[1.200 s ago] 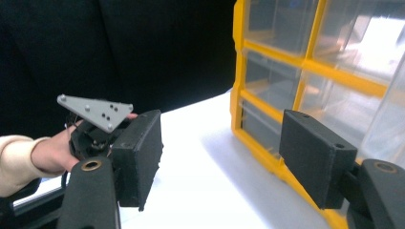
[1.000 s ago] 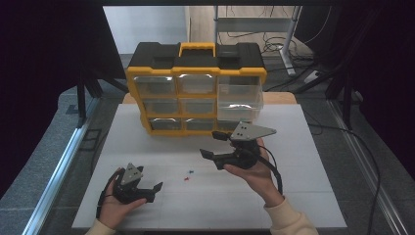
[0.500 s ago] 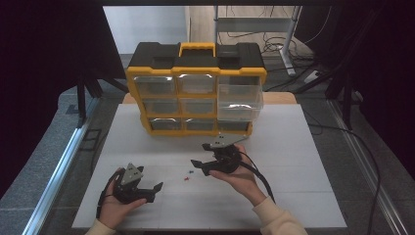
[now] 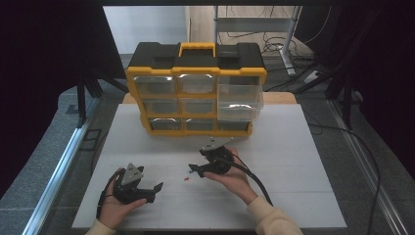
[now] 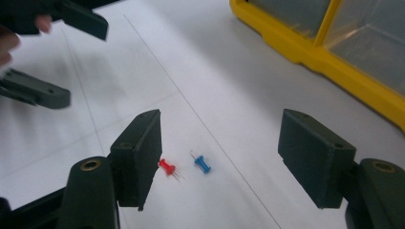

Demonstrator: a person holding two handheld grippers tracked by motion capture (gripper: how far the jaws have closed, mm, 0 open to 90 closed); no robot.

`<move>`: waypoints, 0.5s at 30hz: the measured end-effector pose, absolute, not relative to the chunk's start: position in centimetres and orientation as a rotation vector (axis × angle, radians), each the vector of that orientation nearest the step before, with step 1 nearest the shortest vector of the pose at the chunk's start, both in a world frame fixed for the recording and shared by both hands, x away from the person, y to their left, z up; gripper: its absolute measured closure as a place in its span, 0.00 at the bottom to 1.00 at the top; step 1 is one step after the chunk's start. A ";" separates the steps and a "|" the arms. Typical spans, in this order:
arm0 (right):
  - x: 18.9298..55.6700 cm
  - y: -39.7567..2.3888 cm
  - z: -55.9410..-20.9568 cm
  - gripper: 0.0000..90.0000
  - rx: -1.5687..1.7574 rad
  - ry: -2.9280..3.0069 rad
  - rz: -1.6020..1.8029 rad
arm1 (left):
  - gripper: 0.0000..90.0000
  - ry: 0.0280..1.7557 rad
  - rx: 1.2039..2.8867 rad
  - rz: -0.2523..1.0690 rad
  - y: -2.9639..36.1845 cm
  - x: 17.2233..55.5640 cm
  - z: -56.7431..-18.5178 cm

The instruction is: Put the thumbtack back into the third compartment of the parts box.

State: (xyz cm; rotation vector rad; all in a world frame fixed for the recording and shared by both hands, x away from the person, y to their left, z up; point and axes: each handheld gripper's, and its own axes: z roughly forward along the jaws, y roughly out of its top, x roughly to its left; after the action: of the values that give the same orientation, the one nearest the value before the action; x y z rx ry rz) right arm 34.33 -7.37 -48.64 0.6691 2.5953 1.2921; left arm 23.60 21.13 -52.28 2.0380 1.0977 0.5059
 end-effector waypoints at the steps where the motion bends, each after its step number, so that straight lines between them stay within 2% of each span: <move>1: 34.4 -7.4 -48.8 0.36 0.665 2.598 1.283 | 0.10 1.098 2.037 0.507 21.1 23.6 -52.3; 15: 35.5 -5.3 -51.5 0.37 0.685 2.656 1.201 | 0.10 1.099 2.035 0.505 21.2 23.6 -52.3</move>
State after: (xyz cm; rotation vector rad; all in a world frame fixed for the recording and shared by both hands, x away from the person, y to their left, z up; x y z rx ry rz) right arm 35.46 -5.29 -51.45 0.6846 2.6562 1.2007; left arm 23.61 21.22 -52.29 2.0350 1.0992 0.5046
